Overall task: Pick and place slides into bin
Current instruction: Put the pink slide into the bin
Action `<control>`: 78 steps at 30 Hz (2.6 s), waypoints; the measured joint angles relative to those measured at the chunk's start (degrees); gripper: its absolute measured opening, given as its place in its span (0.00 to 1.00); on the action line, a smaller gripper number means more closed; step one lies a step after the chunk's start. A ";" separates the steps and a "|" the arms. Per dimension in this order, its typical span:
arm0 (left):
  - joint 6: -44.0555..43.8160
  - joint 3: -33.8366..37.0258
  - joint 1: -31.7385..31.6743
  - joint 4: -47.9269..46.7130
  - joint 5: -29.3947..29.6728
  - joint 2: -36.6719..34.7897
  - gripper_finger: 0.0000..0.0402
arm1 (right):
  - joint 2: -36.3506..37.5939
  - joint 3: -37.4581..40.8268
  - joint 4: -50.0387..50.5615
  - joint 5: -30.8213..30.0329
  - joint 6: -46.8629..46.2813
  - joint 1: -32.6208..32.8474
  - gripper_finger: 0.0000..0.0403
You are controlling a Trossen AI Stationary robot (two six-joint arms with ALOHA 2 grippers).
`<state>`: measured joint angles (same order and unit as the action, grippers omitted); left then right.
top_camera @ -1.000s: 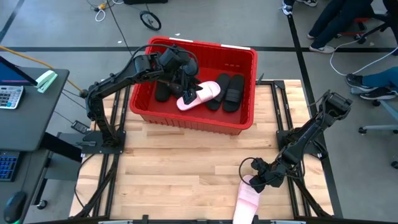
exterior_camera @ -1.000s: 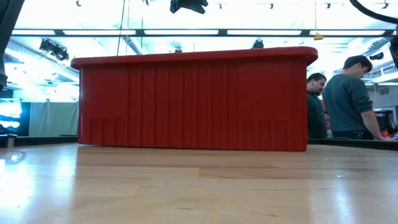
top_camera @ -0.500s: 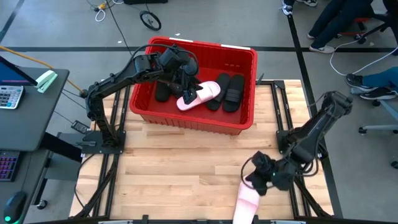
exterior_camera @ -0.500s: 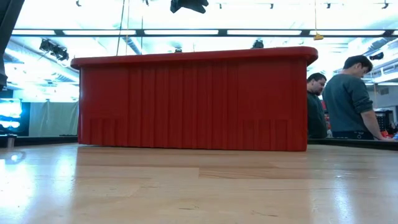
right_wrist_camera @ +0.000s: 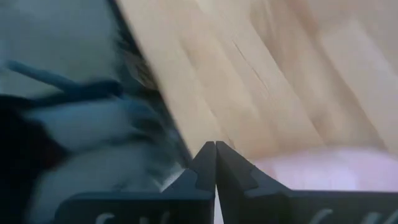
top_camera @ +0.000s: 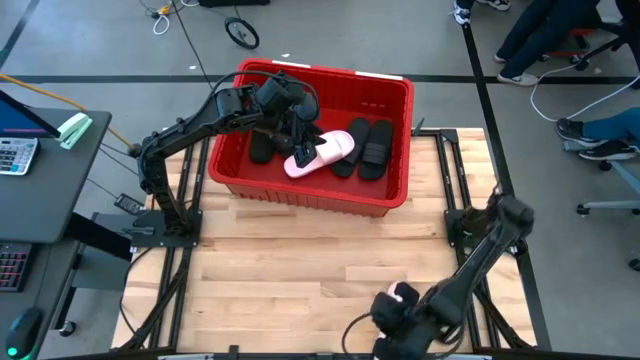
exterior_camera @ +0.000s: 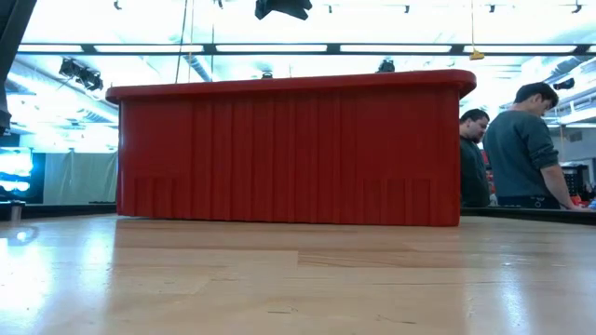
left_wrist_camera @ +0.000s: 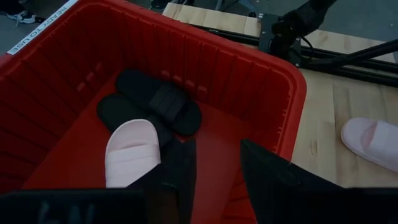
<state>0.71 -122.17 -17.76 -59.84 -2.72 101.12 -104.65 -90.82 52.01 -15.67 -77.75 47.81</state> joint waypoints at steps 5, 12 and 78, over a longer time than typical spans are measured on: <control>0.00 0.00 0.00 -0.01 0.01 0.00 0.33 | -6.77 -4.46 3.83 4.93 -1.58 0.00 0.01; 0.05 0.00 0.00 0.00 0.02 0.00 0.31 | -12.32 -13.60 10.53 4.15 -0.49 0.00 0.01; 6.43 0.00 0.00 0.06 0.02 0.15 0.28 | -15.67 -2.24 32.26 15.30 -3.99 -0.44 0.39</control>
<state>7.14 -122.17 -17.76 -59.79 -2.70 101.27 -120.31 -93.06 84.27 -0.38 -81.73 47.37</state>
